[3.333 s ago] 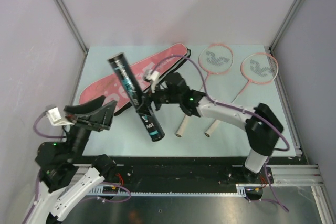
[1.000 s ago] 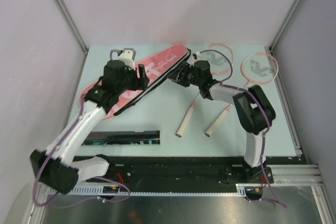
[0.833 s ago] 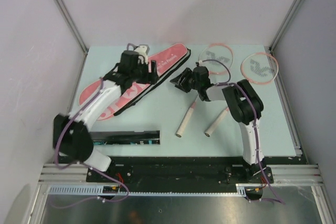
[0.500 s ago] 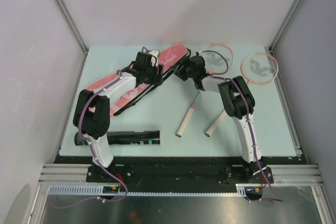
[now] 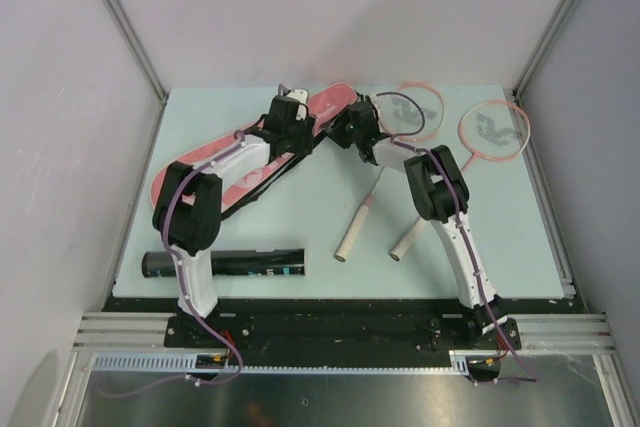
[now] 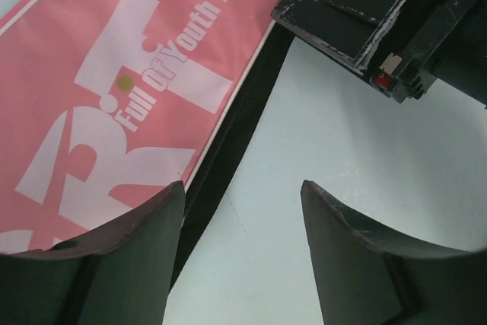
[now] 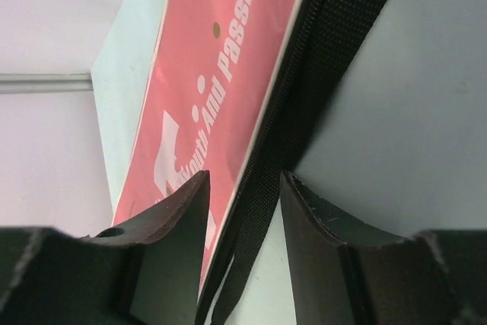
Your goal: Pack up the badminton gear
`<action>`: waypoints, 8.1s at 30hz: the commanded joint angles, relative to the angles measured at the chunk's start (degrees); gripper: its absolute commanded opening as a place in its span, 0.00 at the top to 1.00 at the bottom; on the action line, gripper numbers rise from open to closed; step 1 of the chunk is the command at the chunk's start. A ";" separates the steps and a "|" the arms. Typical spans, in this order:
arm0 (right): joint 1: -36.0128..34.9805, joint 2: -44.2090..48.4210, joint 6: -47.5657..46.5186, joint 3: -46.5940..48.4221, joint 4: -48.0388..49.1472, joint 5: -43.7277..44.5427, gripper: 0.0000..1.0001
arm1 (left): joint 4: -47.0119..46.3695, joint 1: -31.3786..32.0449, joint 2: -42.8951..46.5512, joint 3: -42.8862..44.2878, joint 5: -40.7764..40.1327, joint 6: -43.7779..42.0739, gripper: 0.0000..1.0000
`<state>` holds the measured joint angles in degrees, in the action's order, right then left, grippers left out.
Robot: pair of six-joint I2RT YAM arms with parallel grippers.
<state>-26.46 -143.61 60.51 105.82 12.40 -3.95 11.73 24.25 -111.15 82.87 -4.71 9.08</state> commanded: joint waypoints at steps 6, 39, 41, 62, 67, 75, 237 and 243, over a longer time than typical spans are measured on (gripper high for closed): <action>-1.58 -7.03 4.09 9.57 -1.33 3.42 0.54 | -1.62 -0.26 3.30 -3.15 -2.85 2.87 0.31; -3.07 21.96 32.65 -22.84 32.76 9.74 1.00 | -26.83 -12.56 32.58 -40.33 18.62 59.82 0.00; -3.51 23.28 32.65 -24.52 32.95 10.27 1.00 | -27.63 -12.74 32.14 -39.98 17.28 60.35 0.00; -3.87 37.52 25.02 -47.28 35.50 -3.25 1.00 | -28.86 -13.18 27.47 -33.39 -0.82 42.61 0.87; -3.25 39.72 12.90 -48.60 30.16 -15.90 0.83 | -28.78 -13.00 29.32 -32.60 -1.62 39.00 1.00; -4.65 51.66 -31.63 -45.45 -9.20 -30.74 0.17 | -22.64 -12.83 29.24 -27.59 2.33 35.13 1.00; 21.09 37.53 -8.40 -39.55 -38.06 28.47 0.57 | 3.13 -17.13 25.20 -16.86 19.74 27.75 1.00; 22.15 35.24 -9.79 -39.55 -38.34 28.65 0.84 | 3.13 -17.13 24.50 -16.69 20.27 27.83 1.00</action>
<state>-5.58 -105.60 50.37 65.49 -24.32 23.64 16.95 6.63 -86.72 63.11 15.20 37.50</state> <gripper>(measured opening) 0.308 0.023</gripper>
